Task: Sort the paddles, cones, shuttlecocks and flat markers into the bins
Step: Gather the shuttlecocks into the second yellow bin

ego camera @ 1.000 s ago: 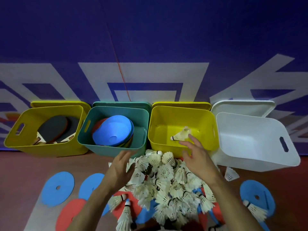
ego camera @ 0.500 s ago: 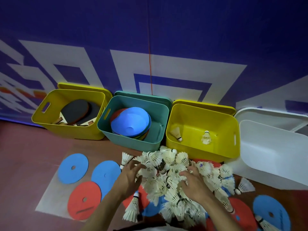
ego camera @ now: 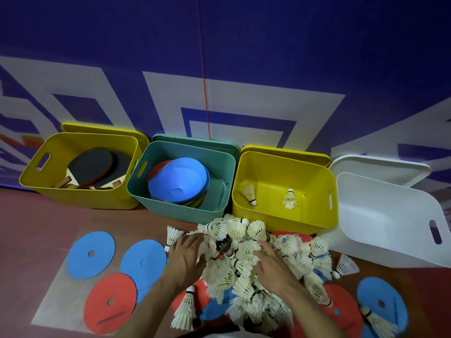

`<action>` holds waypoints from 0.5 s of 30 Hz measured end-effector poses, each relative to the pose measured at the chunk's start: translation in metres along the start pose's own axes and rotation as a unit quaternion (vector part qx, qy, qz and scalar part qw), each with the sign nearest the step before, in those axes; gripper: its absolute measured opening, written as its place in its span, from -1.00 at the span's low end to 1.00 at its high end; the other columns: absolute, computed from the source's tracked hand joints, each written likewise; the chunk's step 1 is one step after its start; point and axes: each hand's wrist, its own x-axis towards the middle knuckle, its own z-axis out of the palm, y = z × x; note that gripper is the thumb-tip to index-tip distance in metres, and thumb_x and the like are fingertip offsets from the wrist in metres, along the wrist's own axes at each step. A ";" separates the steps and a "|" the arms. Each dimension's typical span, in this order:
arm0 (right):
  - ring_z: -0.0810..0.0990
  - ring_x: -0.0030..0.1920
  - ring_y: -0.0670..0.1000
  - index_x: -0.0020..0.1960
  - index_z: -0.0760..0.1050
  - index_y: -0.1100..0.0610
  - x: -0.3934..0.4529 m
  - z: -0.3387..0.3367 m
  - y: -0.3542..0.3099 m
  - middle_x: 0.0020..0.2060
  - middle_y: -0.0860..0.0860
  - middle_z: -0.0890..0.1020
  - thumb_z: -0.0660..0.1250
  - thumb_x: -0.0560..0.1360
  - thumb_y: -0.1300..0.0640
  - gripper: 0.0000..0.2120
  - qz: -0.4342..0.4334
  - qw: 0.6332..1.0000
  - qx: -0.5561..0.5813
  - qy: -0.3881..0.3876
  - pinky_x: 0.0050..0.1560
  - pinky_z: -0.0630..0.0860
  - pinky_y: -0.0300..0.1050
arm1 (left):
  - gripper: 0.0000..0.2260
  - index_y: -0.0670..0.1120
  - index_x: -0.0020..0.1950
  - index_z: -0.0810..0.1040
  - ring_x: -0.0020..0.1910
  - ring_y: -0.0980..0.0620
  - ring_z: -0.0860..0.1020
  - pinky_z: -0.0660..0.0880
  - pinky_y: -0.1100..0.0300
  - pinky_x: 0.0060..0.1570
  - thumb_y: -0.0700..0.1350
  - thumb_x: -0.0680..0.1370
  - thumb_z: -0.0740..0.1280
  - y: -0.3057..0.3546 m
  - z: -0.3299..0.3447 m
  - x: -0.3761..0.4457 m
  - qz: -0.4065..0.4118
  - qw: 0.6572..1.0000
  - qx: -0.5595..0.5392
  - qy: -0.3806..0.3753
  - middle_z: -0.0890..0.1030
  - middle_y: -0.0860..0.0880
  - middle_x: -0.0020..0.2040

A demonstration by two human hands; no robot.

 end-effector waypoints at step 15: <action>0.39 0.35 -0.24 0.47 0.38 -0.15 -0.021 -0.120 0.004 0.53 -0.15 0.23 0.16 0.67 0.09 -0.61 -0.024 0.945 0.268 0.188 0.29 0.40 -0.19 | -0.61 -0.09 0.44 0.40 0.42 0.12 0.36 0.38 0.02 0.37 -0.03 0.63 0.26 0.066 -0.100 0.068 0.132 0.971 -0.174 0.098 0.37 0.04 0.48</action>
